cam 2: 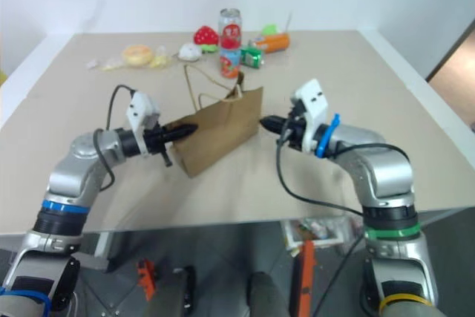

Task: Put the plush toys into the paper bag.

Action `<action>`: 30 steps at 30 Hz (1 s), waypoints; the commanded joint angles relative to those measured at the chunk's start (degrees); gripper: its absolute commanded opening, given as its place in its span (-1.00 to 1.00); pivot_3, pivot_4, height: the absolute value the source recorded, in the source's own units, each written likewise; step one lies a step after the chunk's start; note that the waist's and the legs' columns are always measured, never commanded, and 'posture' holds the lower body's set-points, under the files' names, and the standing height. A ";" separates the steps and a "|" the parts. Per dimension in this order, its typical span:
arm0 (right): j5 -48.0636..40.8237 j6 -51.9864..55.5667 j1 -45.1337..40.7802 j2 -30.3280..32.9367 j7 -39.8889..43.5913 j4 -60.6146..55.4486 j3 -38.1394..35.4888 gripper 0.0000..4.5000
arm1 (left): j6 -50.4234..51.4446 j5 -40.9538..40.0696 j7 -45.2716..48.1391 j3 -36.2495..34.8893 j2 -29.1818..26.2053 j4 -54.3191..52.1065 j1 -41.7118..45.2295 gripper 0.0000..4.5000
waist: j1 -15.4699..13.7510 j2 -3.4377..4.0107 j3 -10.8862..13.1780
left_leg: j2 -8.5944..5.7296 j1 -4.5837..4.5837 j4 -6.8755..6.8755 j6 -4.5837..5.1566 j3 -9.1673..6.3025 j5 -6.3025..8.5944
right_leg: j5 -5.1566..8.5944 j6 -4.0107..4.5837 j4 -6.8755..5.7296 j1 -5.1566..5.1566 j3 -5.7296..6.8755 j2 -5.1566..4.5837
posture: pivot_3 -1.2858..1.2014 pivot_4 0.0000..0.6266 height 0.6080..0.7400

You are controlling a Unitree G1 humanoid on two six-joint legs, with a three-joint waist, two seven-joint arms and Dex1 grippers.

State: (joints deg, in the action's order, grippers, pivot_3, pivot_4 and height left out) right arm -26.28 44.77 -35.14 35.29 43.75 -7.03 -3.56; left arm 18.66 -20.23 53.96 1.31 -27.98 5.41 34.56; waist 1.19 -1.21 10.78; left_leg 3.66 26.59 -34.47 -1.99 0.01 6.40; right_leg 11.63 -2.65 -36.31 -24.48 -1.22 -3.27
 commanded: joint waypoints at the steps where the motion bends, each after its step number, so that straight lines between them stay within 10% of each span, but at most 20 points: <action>1: -2.63 -0.15 0.84 3.65 2.88 -0.63 -4.62 -1.00 | -3.69 -4.51 8.83 -3.00 -2.45 0.24 1.03 -0.98 | 0.00 0.00 0.00 | 0.00 0.00 0.00 0.00 0.00 0.00 | 0.00 0.00 0.00 0.00 0.00 0.00 | 0.03 -0.52 1.00; 12: -17.52 6.20 14.37 16.71 19.53 -10.56 -14.42 -1.00 | -17.03 -5.53 37.74 -1.30 -11.06 17.19 5.21 -0.98 | -0.23 0.00 0.00 | 0.00 -0.03 -0.01 0.00 0.00 0.00 | 0.04 0.04 0.01 0.04 0.01 -0.03 | 0.03 -0.52 1.00; 30: -24.62 7.03 15.90 21.65 17.69 -16.62 -16.43 -1.00 | -23.67 -10.30 38.54 7.48 -11.04 24.46 9.79 -0.87 | -0.04 -0.01 0.00 | 0.00 -0.04 -0.07 -0.01 0.03 0.01 | 0.03 0.02 0.02 0.07 0.01 -0.09 | 0.03 -0.52 1.00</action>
State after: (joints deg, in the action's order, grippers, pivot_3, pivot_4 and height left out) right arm -49.84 52.30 -18.21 56.30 61.94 -22.53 -19.33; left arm -3.95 -29.43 92.19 8.81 -37.90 30.89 44.41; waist 1.15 -1.22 10.78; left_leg 3.66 26.55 -34.54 -2.00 0.04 6.41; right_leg 11.66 -2.63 -36.29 -24.41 -1.21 -3.36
